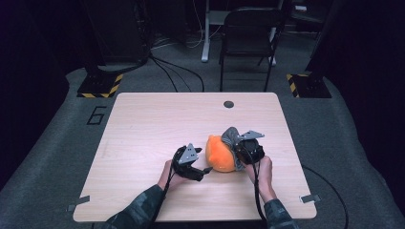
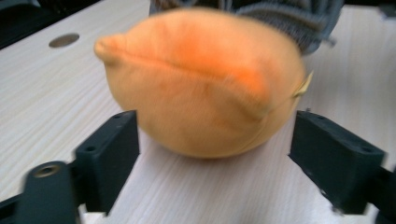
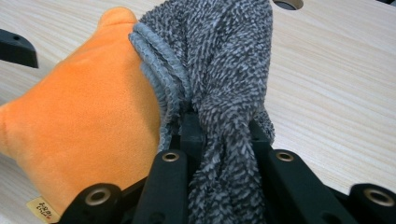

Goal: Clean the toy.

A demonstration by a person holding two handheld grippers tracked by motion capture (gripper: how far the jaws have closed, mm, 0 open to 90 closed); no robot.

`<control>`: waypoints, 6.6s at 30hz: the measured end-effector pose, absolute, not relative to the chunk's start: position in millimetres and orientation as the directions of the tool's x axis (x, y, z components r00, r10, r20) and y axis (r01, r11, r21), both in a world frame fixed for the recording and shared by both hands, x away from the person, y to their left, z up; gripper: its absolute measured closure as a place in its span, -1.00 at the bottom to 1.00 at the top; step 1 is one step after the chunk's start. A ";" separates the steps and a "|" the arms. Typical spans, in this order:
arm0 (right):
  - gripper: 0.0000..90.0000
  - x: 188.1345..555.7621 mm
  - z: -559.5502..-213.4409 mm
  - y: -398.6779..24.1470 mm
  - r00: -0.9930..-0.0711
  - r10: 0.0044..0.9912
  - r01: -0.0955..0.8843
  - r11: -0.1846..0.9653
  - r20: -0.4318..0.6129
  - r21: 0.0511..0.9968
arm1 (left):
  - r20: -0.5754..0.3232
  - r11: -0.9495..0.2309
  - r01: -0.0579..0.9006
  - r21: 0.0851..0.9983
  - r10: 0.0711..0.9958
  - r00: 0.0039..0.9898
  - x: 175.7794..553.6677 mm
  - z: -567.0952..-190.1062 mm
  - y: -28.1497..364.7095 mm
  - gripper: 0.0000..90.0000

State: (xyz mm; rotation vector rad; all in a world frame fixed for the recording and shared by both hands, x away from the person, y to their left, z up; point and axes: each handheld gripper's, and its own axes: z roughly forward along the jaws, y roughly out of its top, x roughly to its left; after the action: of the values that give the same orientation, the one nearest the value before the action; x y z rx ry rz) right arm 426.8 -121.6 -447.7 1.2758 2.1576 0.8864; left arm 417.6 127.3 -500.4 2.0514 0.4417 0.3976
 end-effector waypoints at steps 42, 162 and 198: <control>0.67 402.8 -425.8 -198.4 -0.314 0.949 0.588 0.206 -0.014 0.782 | 0.254 -0.564 0.061 0.824 0.463 0.849 418.9 -521.7 106.4 0.72; 0.63 384.3 -418.5 -100.5 -0.513 0.851 0.486 0.393 -0.109 0.781 | -0.338 -0.255 0.489 0.834 0.463 0.819 422.8 -497.1 115.8 0.81; 0.64 404.1 -422.9 -171.7 -0.339 0.939 0.588 0.251 -0.047 0.769 | -0.346 -0.248 0.491 0.835 0.458 0.819 422.5 -497.2 115.7 0.80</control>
State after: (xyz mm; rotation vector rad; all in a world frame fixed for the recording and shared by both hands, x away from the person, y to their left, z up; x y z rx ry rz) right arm 404.1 -171.7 -422.9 1.3851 2.0204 0.9081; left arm 422.5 115.7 -497.2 1.8823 0.7158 -0.0371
